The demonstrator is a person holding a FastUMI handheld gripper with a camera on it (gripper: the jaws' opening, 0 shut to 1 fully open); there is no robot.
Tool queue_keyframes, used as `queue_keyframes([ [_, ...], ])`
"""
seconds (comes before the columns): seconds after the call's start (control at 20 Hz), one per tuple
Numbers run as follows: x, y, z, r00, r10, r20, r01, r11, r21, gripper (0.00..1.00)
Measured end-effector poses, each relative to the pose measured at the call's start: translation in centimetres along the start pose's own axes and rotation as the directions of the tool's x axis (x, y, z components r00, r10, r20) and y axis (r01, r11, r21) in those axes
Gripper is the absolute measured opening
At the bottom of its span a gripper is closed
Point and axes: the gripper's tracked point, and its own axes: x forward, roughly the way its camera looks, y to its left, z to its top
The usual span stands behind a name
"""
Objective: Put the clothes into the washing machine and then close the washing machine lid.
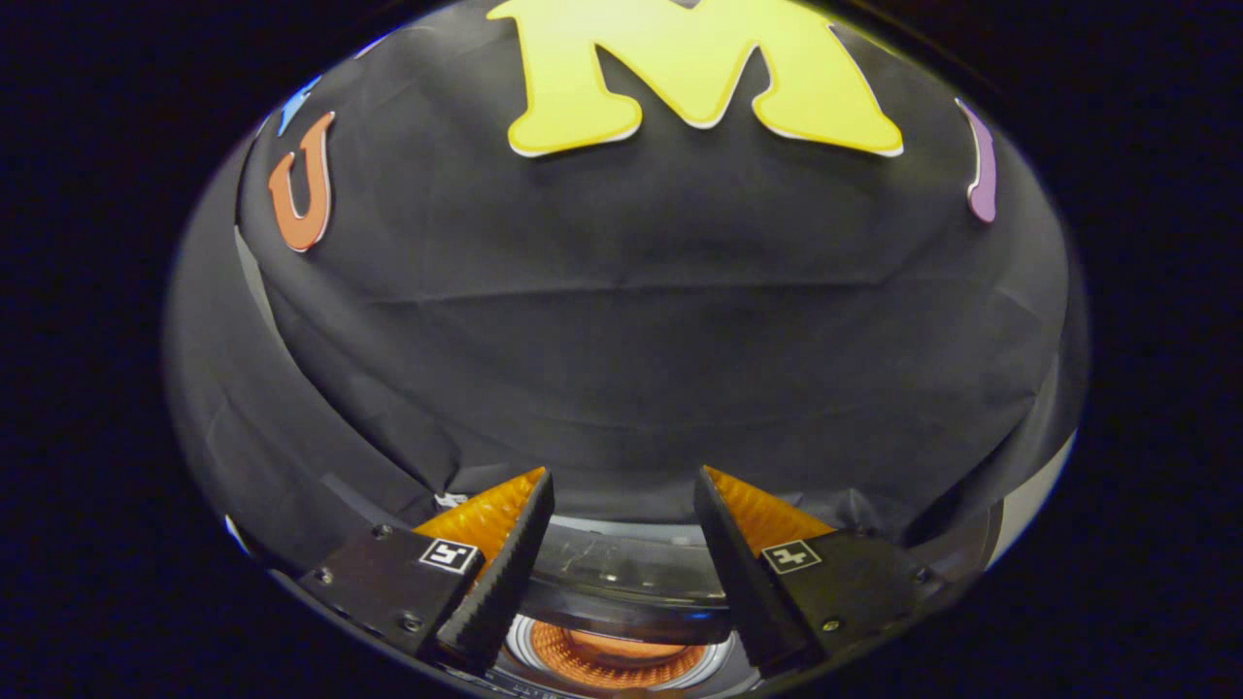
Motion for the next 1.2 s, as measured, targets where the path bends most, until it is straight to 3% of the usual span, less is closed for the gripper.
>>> queue_keyframes([
  [1.2, -3.1, 0.7, -2.4, 0.997, 0.017, 0.074, -0.015, 0.999, -0.029, 0.92],
])
